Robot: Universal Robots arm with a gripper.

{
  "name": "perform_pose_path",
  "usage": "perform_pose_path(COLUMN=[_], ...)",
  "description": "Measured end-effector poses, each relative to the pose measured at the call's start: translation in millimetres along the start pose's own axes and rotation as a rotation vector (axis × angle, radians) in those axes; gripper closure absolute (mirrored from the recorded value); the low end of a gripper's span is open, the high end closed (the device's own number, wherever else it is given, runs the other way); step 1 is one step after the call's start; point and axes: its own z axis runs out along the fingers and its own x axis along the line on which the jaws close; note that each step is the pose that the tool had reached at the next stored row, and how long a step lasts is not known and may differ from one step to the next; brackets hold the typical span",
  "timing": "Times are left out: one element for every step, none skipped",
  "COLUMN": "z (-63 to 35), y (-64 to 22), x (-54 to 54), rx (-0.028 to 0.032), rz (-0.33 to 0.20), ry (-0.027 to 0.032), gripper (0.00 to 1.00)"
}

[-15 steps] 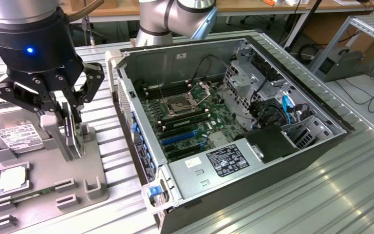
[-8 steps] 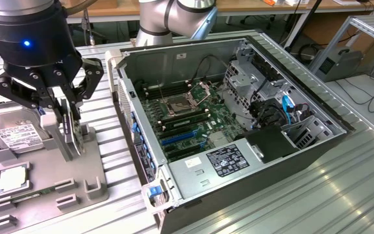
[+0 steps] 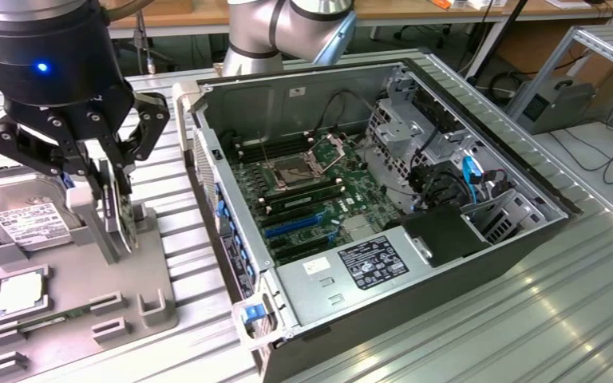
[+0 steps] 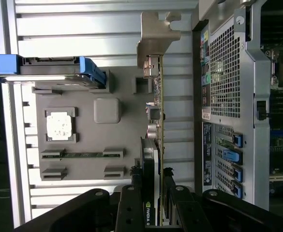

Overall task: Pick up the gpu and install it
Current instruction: 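Pick up the gpu and move the gpu toward the slot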

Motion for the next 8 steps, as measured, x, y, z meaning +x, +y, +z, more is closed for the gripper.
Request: perform_pose_path(z=[-0.2, -0.3, -0.4, -0.6, -0.9, -1.1, -1.2, -1.3], y=[0.0, 0.0, 0.0, 0.0, 0.0, 0.0, 0.0, 0.0], x=[0.0, 0.0, 0.0, 0.0, 0.0, 0.0, 0.0, 0.0], rx=[0.0000, 0.0000, -0.0001, 0.0000, 0.0001, 0.0000, 0.0001, -0.0001], rz=[0.000, 0.000, 0.000, 0.000, 0.000, 0.000, 0.000, 0.000], ry=[0.0000, -0.0001, -0.0001, 0.0000, 0.0000, 0.0001, 0.0001, -0.0001], gripper=[0.73, 0.73, 0.73, 0.73, 0.73, 0.73, 0.73, 0.73])
